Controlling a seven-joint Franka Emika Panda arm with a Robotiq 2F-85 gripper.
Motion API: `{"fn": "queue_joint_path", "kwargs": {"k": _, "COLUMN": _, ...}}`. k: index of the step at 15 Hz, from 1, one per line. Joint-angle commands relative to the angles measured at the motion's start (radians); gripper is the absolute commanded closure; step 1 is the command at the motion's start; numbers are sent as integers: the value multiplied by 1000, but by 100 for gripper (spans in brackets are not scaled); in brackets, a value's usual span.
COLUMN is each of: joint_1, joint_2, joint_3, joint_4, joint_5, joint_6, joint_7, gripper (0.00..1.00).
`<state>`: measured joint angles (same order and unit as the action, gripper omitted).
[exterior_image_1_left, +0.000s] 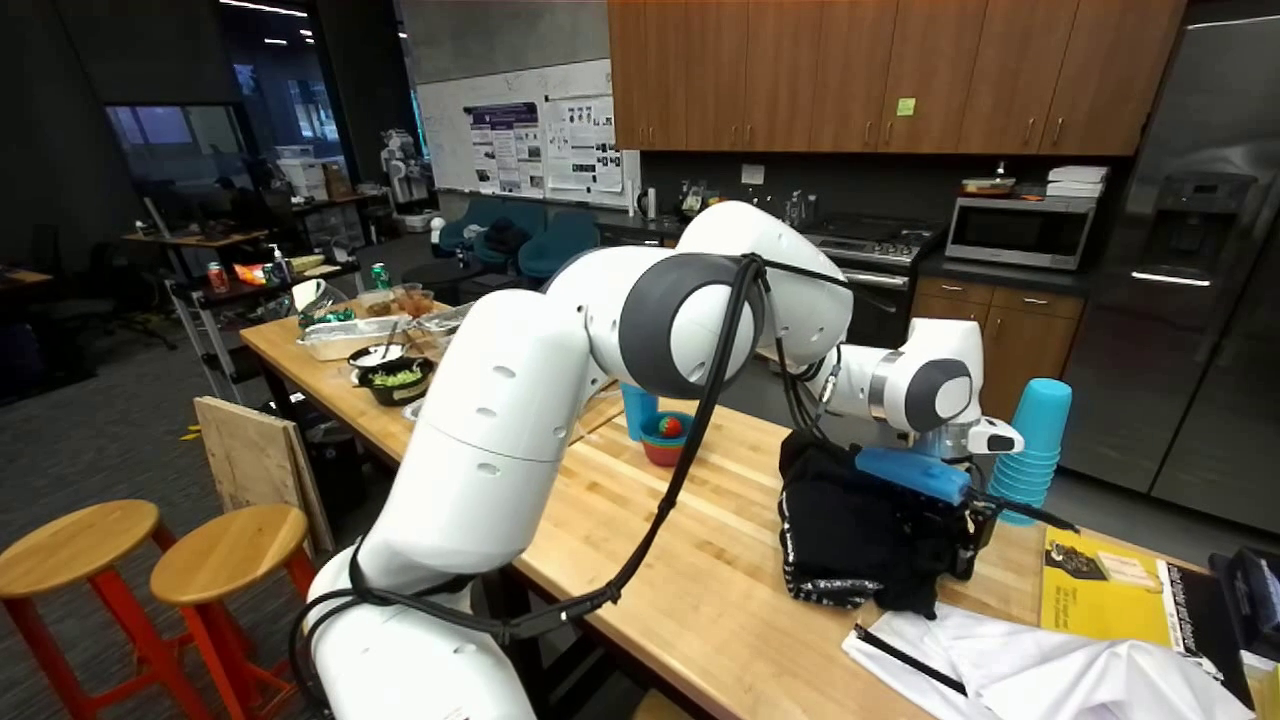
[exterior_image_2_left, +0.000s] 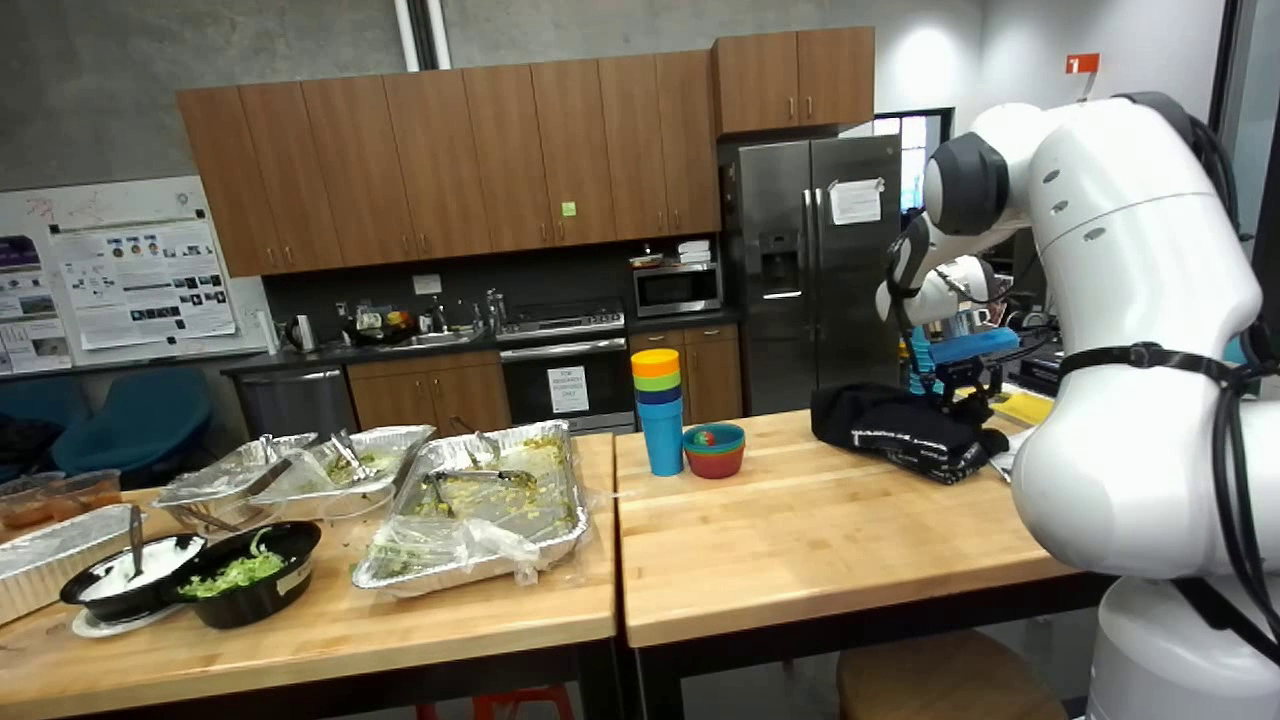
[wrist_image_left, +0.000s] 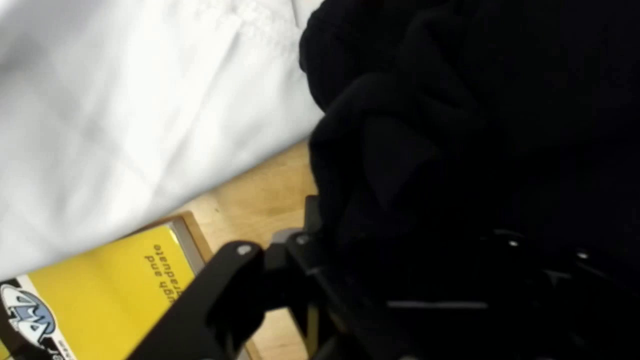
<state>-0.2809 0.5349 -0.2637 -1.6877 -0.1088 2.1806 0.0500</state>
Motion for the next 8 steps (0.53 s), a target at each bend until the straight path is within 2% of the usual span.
{"fn": "queue_joint_path", "kwargs": {"k": 1, "joint_1": 31, "joint_2": -96, "joint_3": 24, "joint_4": -37, "joint_5": -15, "joint_6": 12, "joint_7": -21, "gripper": 8}}
{"fn": "queue_joint_path", "kwargs": {"k": 2, "joint_1": 35, "joint_2": -121, "joint_3": 33, "joint_4": -59, "joint_5": -7, "joint_6": 22, "joint_7": -30, "gripper": 2}}
{"fn": "queue_joint_path", "kwargs": {"k": 3, "joint_1": 44, "joint_2": -138, "joint_3": 39, "joint_4": -60, "joint_5": -10, "joint_6": 24, "joint_7": -32, "gripper": 0}}
{"fn": "queue_joint_path", "kwargs": {"k": 8, "joint_1": 69, "joint_2": -211, "joint_3": 58, "joint_4": -86, "joint_5": -18, "joint_6": 8, "joint_7": -64, "gripper": 0}}
